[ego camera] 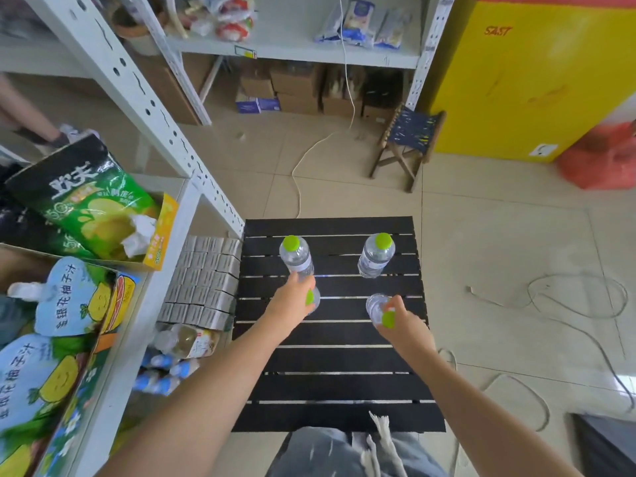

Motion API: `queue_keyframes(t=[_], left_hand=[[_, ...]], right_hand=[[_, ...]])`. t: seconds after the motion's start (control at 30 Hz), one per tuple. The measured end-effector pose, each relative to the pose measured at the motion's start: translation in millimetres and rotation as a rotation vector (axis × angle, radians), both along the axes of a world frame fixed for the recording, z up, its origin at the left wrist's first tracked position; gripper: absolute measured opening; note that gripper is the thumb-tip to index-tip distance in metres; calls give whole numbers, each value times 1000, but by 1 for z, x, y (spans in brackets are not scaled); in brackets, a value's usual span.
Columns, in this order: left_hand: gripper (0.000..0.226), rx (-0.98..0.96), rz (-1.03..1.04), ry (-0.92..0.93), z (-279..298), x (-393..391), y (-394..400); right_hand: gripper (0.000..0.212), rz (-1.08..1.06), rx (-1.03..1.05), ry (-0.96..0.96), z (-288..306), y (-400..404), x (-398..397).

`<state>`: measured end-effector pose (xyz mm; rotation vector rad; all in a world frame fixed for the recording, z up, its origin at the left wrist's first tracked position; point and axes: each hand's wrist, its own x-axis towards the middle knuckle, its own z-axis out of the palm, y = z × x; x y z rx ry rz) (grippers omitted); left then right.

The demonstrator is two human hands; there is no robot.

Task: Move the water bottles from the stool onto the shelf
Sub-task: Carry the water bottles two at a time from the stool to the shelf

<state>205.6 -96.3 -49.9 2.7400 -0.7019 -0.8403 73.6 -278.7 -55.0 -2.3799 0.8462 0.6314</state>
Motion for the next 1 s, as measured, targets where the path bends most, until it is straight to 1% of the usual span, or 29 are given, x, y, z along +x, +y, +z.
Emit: queue_keyframes(t=[0.1, 0.17, 0.2, 0.3, 0.37, 0.47, 0.53, 0.6, 0.63, 0.67, 0.73, 0.83, 0.93, 1.0], left_hand=[[44, 43, -17, 45, -5, -29, 4], [50, 84, 9, 53, -6, -51, 9], [51, 81, 61, 53, -6, -59, 12], [40, 10, 289, 71, 7, -75, 24], [34, -29, 371, 87, 19, -86, 32], [18, -52, 470, 83, 37, -114, 49], [21, -32, 537, 65, 47, -138, 67], [15, -21, 623, 40, 59, -161, 91], [15, -12, 669, 11, 67, -172, 104], [23, 19, 710, -38, 75, -182, 119], [35, 104, 754, -208, 96, -203, 147], [36, 175, 806, -424, 133, -228, 186], [36, 232, 852, -560, 175, -256, 225], [35, 210, 930, -630, 206, -277, 253]], right_hand=[[29, 6, 59, -41, 0, -5, -30], [26, 46, 55, -25, -5, -8, -52], [26, 63, 45, -8, -9, -9, -61], [31, 133, 22, 61, -18, -12, -88], [30, 158, 39, 47, -17, -15, -95], [30, 159, 88, -79, -7, -11, -82], [27, 234, 32, -149, 6, -3, -60], [26, 297, 13, -184, 23, 12, -40], [26, 346, 22, -199, 31, 22, -33], [27, 424, 33, -225, 39, 35, -27], [28, 600, 47, -278, 59, 70, -25], [27, 774, 133, -385, 97, 129, -33], [30, 858, 270, -597, 139, 182, -41], [29, 826, 374, -767, 170, 220, -48]])
